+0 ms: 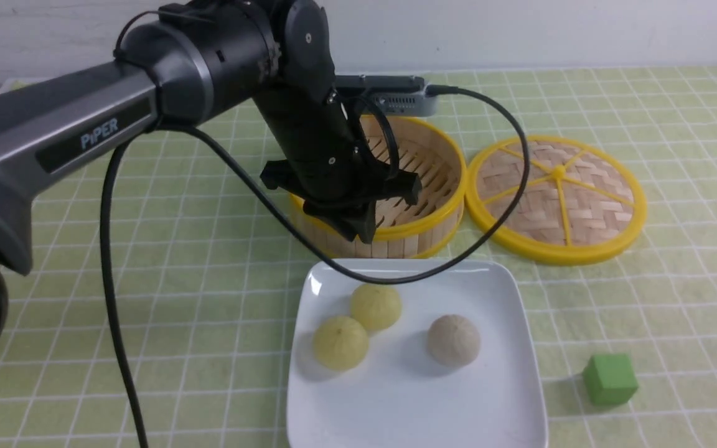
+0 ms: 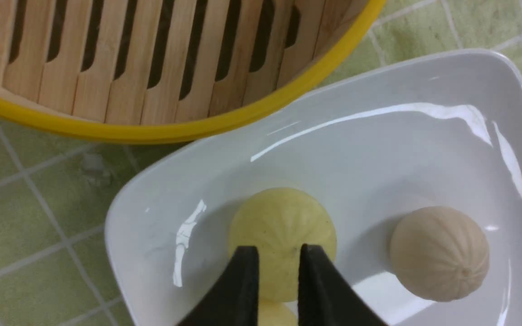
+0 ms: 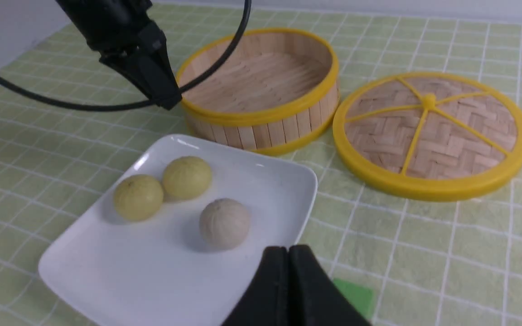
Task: Put the steamed buns into the plate on the green tablecloth.
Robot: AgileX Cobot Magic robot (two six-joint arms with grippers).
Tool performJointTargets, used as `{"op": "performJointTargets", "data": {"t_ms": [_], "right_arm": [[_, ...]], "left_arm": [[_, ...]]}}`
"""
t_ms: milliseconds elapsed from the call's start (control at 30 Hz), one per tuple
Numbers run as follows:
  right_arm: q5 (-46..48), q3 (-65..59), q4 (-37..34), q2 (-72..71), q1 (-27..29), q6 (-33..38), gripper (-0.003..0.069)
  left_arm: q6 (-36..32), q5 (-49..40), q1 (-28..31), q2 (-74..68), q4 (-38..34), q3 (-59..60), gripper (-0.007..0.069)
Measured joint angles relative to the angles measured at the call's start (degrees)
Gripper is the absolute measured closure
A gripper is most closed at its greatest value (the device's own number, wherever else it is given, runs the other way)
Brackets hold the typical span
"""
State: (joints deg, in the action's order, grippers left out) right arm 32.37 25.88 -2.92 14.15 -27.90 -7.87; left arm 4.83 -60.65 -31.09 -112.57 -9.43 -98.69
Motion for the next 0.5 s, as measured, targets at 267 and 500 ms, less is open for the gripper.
{"op": "performJointTargets", "data": {"t_ms": [267,500], "right_arm": [[-7.05,-0.57,1.08,0.00,0.00,-0.16,0.0673],[-7.24,-0.68,1.23,0.00,0.00,-0.16,0.0670]], "left_arm": [[-0.44,-0.30,0.00,0.00,0.30,0.00,0.0622],[-0.43,-0.34,0.00,0.00,1.31,0.00,0.0622]]}}
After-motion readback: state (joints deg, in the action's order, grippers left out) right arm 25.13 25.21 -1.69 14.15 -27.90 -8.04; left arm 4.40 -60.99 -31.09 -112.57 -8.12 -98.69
